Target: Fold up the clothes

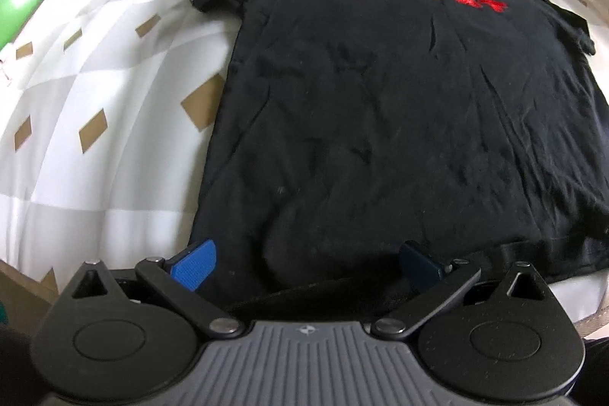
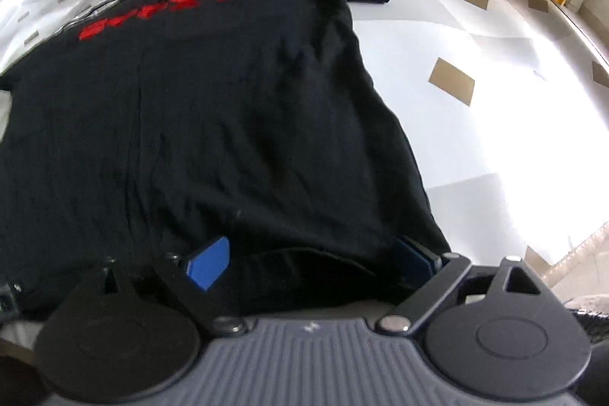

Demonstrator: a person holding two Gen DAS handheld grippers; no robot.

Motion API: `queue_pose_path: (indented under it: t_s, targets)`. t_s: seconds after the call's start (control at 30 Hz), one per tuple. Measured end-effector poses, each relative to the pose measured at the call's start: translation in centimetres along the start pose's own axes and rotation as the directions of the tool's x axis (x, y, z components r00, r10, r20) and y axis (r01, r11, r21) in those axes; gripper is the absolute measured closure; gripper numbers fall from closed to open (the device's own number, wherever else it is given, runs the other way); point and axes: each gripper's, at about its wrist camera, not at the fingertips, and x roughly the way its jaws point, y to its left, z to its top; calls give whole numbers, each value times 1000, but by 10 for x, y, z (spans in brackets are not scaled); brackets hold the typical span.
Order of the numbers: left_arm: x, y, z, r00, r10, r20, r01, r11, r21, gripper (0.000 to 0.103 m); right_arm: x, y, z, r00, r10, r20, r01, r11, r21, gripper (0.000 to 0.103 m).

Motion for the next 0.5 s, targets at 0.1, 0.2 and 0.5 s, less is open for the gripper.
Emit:
queue_pose_path:
  t_s: [0.1,0.2,0.5]
  targets:
    - [0,6,0,1000,-14,-18,14,999,-31,0,-3,-2,-2,1000,-1,-14,1,1000,-3,10]
    - [0,9,-2,999,-22,-32,21,999,-45,0,-6,-4,-4,1000,-5,-31,4,1000,-16,9]
    - [-4,13,-8,997,-46,-65,42,997,-57,0,-9,-6,-9,993,-19,-116,15,999,-33,8]
